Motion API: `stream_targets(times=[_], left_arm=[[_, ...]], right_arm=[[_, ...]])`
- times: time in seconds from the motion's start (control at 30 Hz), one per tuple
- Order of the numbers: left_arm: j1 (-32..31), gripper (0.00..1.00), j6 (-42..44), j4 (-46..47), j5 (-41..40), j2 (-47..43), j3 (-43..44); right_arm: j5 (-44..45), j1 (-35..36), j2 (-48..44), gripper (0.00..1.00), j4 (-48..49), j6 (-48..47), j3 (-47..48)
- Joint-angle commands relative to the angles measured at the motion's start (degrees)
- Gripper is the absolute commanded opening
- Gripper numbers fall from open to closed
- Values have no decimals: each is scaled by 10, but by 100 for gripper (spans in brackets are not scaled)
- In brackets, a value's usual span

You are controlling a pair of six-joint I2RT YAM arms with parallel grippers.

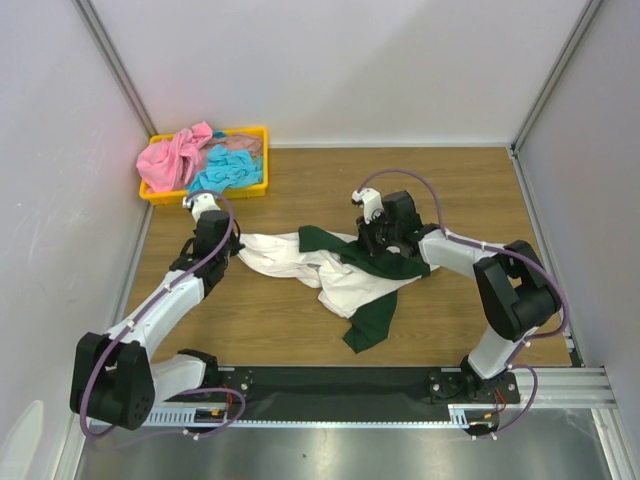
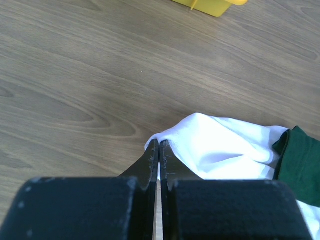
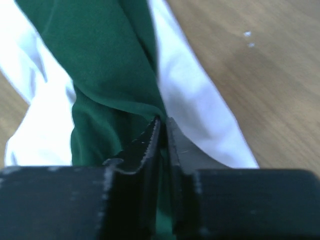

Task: Fold and stack the t-shirts
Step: Flatten the tshirt out

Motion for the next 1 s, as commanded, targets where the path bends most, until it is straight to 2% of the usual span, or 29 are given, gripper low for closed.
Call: stream_targets(times=[0.0, 0.07, 0.27, 0.5, 0.97], left_arm=[[5, 0, 4, 7, -11, 2, 25], [5, 0, 7, 9, -14, 3, 27], [5, 0, 14, 25, -16, 11, 48], [6, 0, 43, 52, -42, 3, 90], [43, 0, 140, 128, -57, -22, 238]], right_arm=[[71, -1, -2, 9, 58, 11, 24], [101, -3, -11, 0, 71, 21, 33], [132, -25, -34, 0, 75, 36, 82], [165, -43, -100, 0, 126, 3, 89], [209, -138, -186, 0, 178, -4, 163]])
